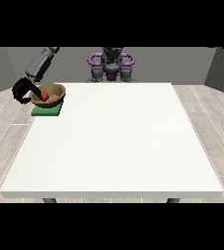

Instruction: Pick the cup and pour the ball into the bowl, then pick the bowl and place it on the pad

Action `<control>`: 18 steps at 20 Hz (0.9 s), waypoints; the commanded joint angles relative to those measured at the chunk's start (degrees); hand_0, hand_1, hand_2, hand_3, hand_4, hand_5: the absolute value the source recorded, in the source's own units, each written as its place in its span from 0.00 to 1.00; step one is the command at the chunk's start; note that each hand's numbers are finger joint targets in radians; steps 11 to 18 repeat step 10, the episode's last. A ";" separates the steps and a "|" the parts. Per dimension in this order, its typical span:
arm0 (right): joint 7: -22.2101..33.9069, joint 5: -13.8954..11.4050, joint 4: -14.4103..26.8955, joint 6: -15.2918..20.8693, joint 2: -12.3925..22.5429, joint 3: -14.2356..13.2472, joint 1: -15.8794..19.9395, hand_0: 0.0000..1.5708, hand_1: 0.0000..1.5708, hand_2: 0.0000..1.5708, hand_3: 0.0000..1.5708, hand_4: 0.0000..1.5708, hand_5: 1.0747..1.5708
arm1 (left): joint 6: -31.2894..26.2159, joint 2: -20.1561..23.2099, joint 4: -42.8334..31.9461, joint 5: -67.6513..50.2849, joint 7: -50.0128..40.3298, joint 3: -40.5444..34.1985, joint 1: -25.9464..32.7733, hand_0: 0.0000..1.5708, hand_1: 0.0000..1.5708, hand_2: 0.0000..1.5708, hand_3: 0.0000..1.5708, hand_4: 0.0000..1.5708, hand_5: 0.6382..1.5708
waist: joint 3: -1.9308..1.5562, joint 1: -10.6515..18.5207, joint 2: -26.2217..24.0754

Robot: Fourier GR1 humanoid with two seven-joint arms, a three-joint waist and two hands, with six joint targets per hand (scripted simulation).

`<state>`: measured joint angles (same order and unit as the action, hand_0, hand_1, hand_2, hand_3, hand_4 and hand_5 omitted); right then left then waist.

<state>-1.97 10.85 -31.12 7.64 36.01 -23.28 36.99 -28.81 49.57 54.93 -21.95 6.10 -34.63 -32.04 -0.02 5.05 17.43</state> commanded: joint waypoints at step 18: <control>8.65 -3.92 0.40 -8.53 5.61 5.49 2.56 0.00 0.00 0.00 0.00 0.13 0.61 | 4.64 -6.16 3.03 2.21 -2.89 4.88 3.83 0.00 0.00 0.00 0.00 0.76 1.00 | 0.05 -1.79 -10.56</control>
